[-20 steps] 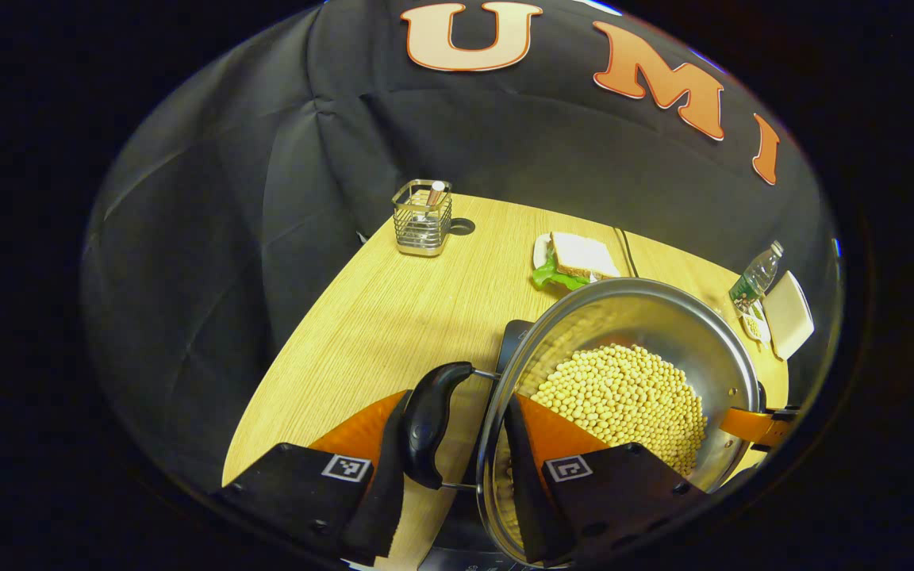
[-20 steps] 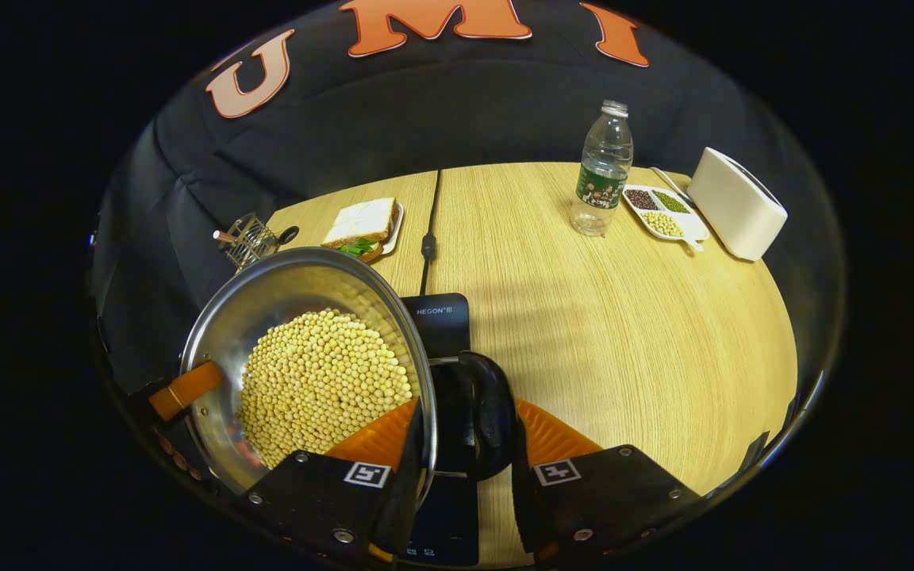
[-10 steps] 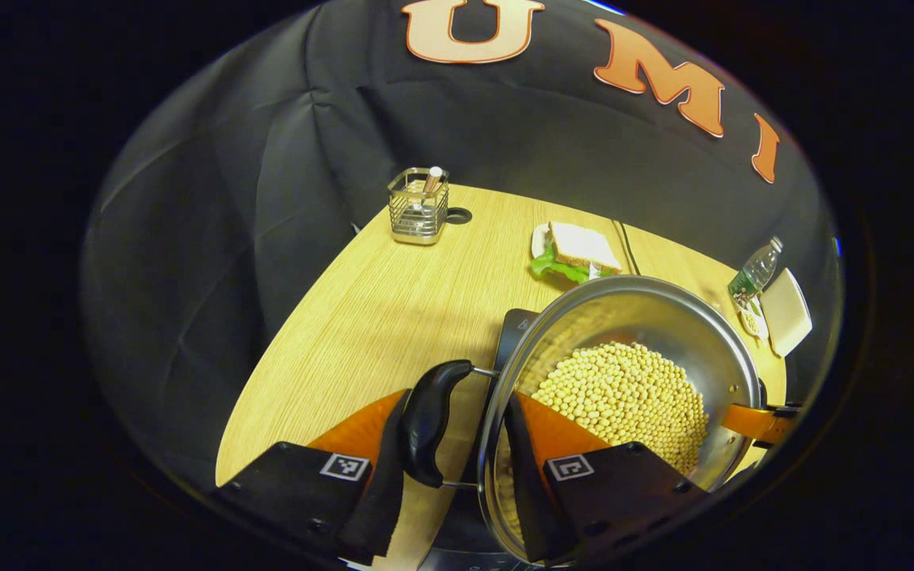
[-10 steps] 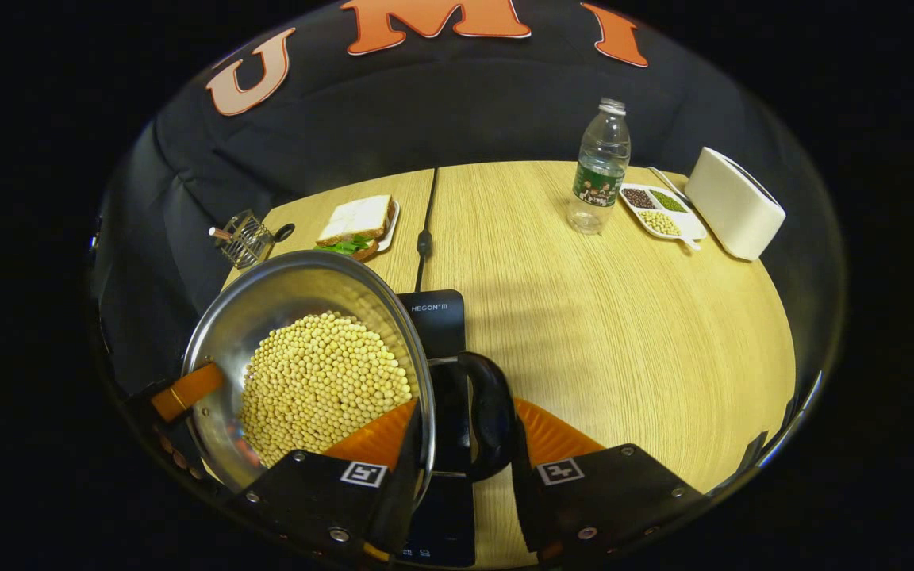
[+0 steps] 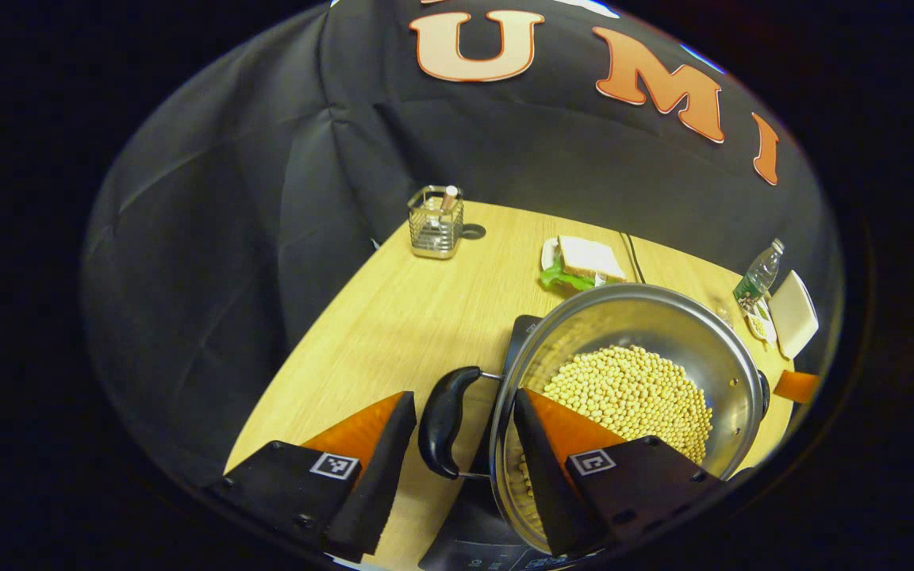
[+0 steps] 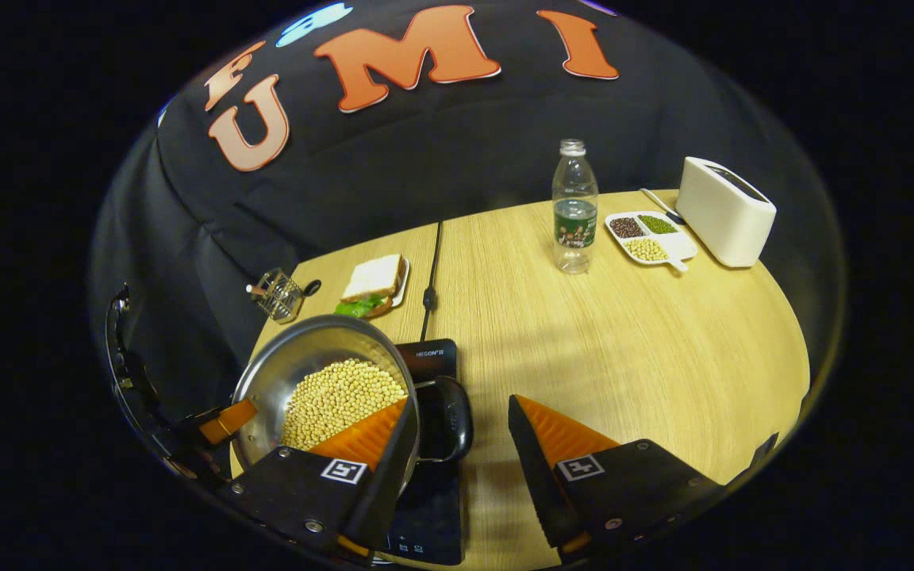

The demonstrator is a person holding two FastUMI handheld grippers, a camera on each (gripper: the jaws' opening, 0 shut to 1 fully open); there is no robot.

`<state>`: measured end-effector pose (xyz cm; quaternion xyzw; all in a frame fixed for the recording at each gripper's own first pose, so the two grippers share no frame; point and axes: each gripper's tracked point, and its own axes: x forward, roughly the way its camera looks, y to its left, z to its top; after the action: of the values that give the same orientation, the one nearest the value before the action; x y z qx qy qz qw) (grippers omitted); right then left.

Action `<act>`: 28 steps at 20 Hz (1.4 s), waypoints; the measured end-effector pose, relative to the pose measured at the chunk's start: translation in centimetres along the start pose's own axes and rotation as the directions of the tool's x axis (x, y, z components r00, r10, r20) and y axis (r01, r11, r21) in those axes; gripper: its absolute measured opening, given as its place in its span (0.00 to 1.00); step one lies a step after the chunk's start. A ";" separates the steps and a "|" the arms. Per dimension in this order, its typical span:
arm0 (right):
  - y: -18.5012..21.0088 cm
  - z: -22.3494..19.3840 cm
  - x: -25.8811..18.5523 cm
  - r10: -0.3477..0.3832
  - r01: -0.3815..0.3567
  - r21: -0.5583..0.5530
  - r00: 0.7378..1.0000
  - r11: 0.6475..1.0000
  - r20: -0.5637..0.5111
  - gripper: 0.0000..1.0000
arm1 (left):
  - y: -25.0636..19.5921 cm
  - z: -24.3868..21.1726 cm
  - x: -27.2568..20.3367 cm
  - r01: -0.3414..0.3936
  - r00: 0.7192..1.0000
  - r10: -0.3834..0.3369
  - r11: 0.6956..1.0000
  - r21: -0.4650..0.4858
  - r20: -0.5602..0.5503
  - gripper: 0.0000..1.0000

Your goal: First push the handle of the pot to place it horizontally, then grasp the pot with both hands and set it on the induction cooktop.

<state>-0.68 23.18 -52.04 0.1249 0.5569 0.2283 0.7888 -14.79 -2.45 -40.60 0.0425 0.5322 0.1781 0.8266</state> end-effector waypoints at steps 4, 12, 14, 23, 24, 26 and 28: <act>-5.0 3.4 -3.0 0.007 -0.002 -0.041 0.993 0.999 0.121 0.79 | -0.2 3.6 -3.0 -0.054 0.991 0.052 0.998 0.012 0.127 0.84; -21.0 15.3 -14.3 -0.112 0.233 -0.212 0.877 0.949 0.467 0.91 | -5.2 16.1 -15.1 0.028 0.878 -0.014 0.999 -0.023 0.478 0.92; -23.9 17.9 -19.8 -0.143 0.321 -0.237 0.819 0.917 0.556 0.92 | -6.3 19.2 -18.8 0.051 0.826 -0.047 0.999 0.009 0.562 0.92; -23.7 27.1 -34.6 -0.069 0.360 -0.226 0.648 0.905 0.758 0.95 | -11.2 32.3 -35.5 0.223 0.548 -0.141 0.975 0.018 0.824 0.91; -23.6 27.4 -35.7 -0.059 0.363 -0.237 0.643 0.901 0.763 0.97 | -11.5 33.0 -36.6 0.229 0.533 -0.145 0.973 0.023 0.834 0.91; -24.1 28.5 -37.3 -0.071 0.403 -0.238 0.619 0.884 0.782 0.95 | -12.4 34.7 -39.4 0.244 0.490 -0.159 0.969 0.040 0.857 0.93; -23.5 29.9 -38.9 -0.068 0.413 -0.233 0.595 0.880 0.801 0.95 | -13.1 36.1 -42.7 0.268 0.427 -0.175 0.961 0.061 0.887 0.94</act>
<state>21.71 -14.85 -20.25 -0.0298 0.1178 0.1484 0.9814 4.96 -24.90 8.41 0.0215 0.0175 0.0432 0.9987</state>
